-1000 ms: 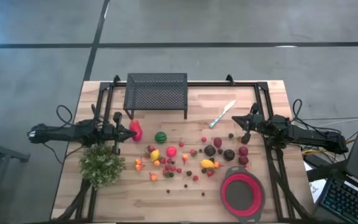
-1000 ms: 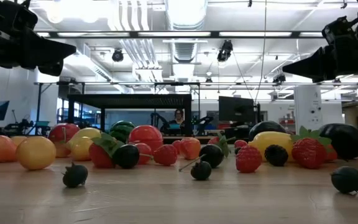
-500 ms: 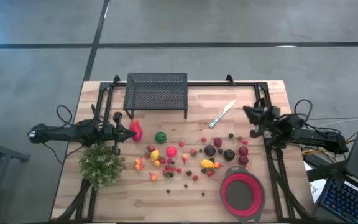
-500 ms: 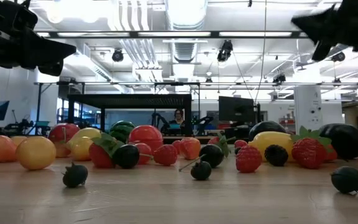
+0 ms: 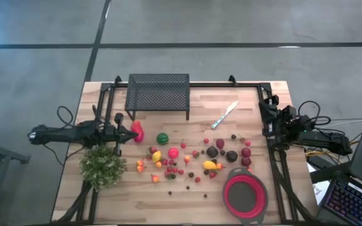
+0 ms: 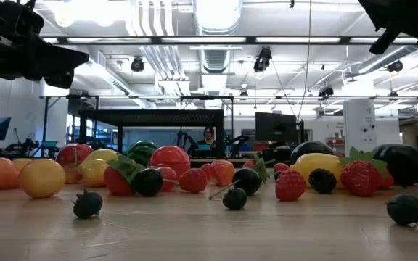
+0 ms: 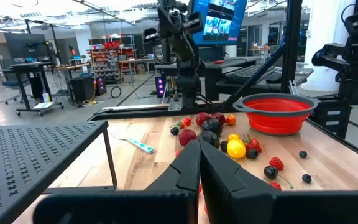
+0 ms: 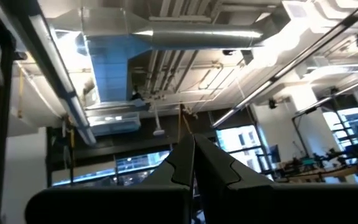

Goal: Pick & Place Fruit
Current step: Put the red gray strainer bowl on the shelf

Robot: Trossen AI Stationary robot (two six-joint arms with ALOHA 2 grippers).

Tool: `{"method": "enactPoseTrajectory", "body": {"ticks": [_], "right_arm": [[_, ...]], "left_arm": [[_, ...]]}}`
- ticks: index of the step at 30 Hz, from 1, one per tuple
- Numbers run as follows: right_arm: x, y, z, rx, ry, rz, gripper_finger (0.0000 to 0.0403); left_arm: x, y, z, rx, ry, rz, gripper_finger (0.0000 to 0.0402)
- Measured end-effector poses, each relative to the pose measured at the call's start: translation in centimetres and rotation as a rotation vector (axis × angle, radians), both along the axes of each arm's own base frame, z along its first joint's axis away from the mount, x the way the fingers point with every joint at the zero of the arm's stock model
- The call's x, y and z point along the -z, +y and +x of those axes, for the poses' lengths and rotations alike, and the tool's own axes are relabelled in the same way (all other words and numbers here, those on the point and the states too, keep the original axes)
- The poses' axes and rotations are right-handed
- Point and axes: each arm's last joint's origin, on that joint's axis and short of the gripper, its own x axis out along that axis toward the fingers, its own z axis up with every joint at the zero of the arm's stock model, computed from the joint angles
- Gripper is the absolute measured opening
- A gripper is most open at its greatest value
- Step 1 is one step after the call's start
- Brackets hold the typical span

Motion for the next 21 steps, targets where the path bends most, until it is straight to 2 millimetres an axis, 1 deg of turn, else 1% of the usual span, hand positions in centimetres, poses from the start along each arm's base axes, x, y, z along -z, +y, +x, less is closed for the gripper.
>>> {"method": "enactPoseTrajectory", "body": {"ticks": [6, 10, 16, 18, 21], "right_arm": [[-1.1, 0.0, 0.5, -0.032, 0.033, -0.004, 0.0008], [-2.4, -0.1, 1.5, -0.008, 0.12, -0.022, 0.0008], [-4.3, -0.6, 4.3, -0.006, 0.256, -0.007, 0.0008], [-4.9, -0.7, 5.4, -0.008, 0.318, 0.003, 0.0008], [-5.7, -1.0, 7.1, -0.01, 0.438, 0.021, 0.0008]], "left_arm": [[0.0, 0.0, 0.0, 0.0, 0.001, 0.0, 0.0012], [0.0, 0.0, 0.0, 0.0, 0.0, 0.0, 0.0012], [-0.3, 0.0, 0.0, -0.003, -0.034, 0.008, 0.0012], [-0.8, 0.0, 0.0, -0.005, -0.083, -0.001, 0.0012], [-1.8, 0.2, -0.2, -0.056, -0.187, -0.011, 0.0012]]}}
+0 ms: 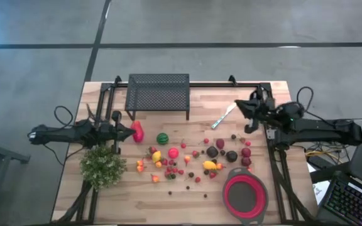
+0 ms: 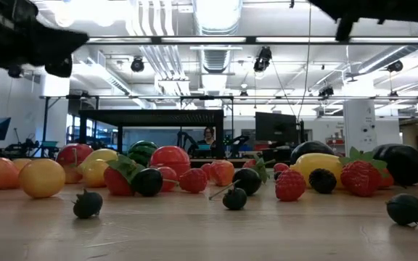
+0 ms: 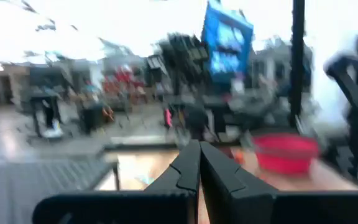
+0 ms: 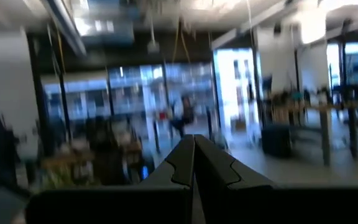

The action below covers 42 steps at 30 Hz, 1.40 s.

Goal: Pick & Place Fruit
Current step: Put the red gray strainer bowl on the shelf

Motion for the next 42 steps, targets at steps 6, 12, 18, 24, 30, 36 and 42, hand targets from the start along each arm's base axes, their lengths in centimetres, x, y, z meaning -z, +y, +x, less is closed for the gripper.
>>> {"method": "enactPoseTrajectory", "body": {"ticks": [6, 12, 18, 24, 30, 36, 42], "right_arm": [[-1.8, -0.4, 3.0, 0.002, 0.222, 0.021, 0.0008], [-3.6, -0.4, 4.2, -0.02, 0.469, 0.035, 0.0008], [-5.0, -0.1, 4.3, -0.051, 0.665, 0.068, 0.0008], [-6.9, 1.0, 4.3, -0.103, 0.747, 0.079, 0.0008], [-7.9, 2.2, 4.8, -0.159, 0.857, 0.101, 0.0008], [-7.0, 3.4, 5.3, -0.189, 0.999, 0.162, 0.0008], [-5.3, 5.1, 5.3, -0.212, 1.126, 0.233, 0.0009]], "left_arm": [[-1.4, 0.5, -0.4, -0.159, -0.078, -0.076, 0.0012], [-2.3, 0.4, -0.6, -0.125, -0.1, -0.076, 0.0012], [-4.5, 0.3, -0.7, -0.077, -0.117, -0.041, 0.0012], [-9.5, 0.1, -0.9, -0.021, -0.157, 0.058, 0.0012], [-14.0, 0.0, 0.5, -0.024, -0.016, 0.102, 0.0012], [-16.7, -0.3, 3.0, -0.004, 0.118, 0.109, 0.0012], [-17.4, -0.8, 5.0, 0.124, 0.159, 0.128, 0.0012]]}}
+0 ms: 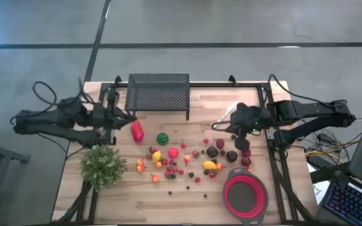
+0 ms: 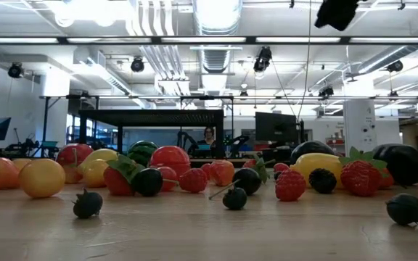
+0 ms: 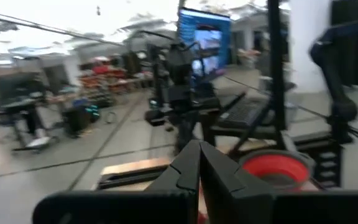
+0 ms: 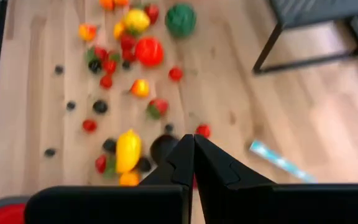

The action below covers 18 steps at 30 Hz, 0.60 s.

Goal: Pick & Place Fruit
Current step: Put the red gray strainer bowl on the shelf

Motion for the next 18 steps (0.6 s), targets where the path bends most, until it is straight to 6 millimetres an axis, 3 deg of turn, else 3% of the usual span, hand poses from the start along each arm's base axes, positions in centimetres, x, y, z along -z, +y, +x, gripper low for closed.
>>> {"method": "enactPoseTrajectory", "body": {"ticks": [6, 18], "right_arm": [[0.8, 2.1, -0.1, -0.005, 0.073, 0.053, 0.0036], [1.9, 4.4, -1.6, 0.075, 0.237, 0.13, 0.0157]], "left_arm": [[0.5, -0.2, 1.0, 0.055, 0.015, -0.075, 0.0012], [1.0, -0.7, 3.8, 0.241, -0.006, -0.135, 0.0012]]}}
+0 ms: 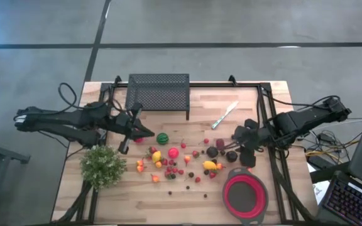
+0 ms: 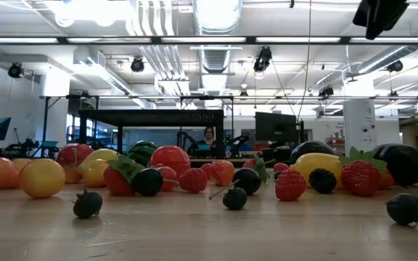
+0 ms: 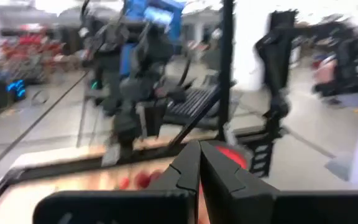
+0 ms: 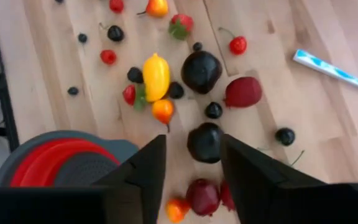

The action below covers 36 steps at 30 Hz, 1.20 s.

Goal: Pick & Place Fruit
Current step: Put the red gray strainer bowl on the shelf

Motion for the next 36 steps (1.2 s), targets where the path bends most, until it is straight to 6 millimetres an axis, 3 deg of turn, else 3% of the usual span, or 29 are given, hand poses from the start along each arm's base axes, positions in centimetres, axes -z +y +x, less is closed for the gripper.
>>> {"method": "enactPoseTrajectory", "body": {"ticks": [6, 12, 18, 25, 36], "right_arm": [[0.0, 0.7, -0.3, -0.015, 0.001, 0.013, 0.0197], [0.0, 1.1, -0.4, 0.0, 0.002, 0.029, 0.0212], [0.0, 1.9, -0.8, -0.031, 0.003, 0.036, 0.0215], [0.5, 2.6, -1.2, -0.014, 0.021, 0.057, 0.0216], [4.2, 5.4, -0.4, 0.004, 0.22, 0.084, 0.0224]], "left_arm": [[0.3, -0.6, 1.4, 0.228, -0.023, 0.024, 0.0012], [0.5, -1.1, 2.1, 0.484, -0.07, 0.075, 0.0012], [1.1, -0.2, 3.1, 0.38, -0.024, 0.042, 0.0012], [1.6, 2.5, 3.4, 0.137, 0.062, -0.061, 0.0012], [0.9, 5.2, 1.5, -0.009, 0.064, -0.081, 0.0012]]}}
